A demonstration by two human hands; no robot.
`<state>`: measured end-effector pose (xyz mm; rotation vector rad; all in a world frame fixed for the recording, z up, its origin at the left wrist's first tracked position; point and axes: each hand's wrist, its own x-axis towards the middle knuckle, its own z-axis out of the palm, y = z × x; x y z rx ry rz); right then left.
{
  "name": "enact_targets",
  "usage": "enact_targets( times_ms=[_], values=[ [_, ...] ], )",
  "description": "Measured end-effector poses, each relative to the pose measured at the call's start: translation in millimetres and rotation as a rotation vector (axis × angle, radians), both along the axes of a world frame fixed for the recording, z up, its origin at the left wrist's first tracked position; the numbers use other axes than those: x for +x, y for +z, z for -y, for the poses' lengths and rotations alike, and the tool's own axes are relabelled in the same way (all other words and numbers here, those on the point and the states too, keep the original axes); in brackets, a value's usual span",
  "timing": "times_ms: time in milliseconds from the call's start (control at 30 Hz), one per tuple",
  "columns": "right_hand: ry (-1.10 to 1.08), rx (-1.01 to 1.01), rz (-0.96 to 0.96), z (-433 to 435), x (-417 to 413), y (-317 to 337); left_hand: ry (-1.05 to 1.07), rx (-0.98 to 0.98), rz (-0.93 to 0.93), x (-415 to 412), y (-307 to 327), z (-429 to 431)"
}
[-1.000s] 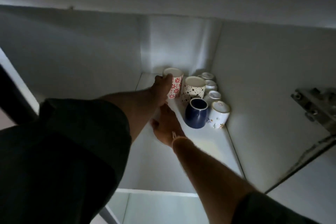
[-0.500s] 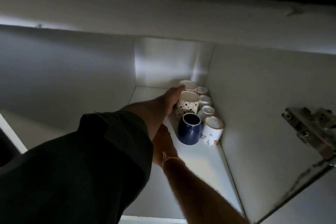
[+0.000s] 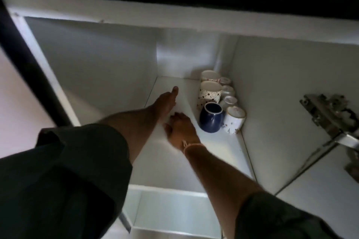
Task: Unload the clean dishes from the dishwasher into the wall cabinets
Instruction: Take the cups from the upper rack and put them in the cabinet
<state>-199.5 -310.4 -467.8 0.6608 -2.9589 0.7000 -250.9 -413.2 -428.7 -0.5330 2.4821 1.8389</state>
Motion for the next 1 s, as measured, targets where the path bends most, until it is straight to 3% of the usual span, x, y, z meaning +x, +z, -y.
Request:
enact_targets(
  times_ms=[167,433,567,667,867,1000],
  values=[
    [0.05,0.179,0.001,-16.5,40.2,6.4,0.052,-0.117,-0.011,90.5,-5.2,-11.7],
    [0.118,0.389,0.266,-87.7,146.4,72.3,0.105,-0.135,0.088,227.2,5.2,-57.3],
    [0.103,0.446,0.28,-132.3,202.8,118.9,0.162,0.056,0.206,306.2,32.6,-109.4],
    [0.125,0.479,0.252,-158.8,239.9,161.9,0.208,0.385,0.3,383.2,54.9,-169.9],
    [0.208,0.64,0.049,-193.3,304.8,281.5,0.197,0.889,0.847,514.6,94.2,-293.0],
    [0.188,0.753,-0.143,-227.5,328.9,360.9,0.398,1.356,0.798,539.0,127.2,-339.4]
  ],
)
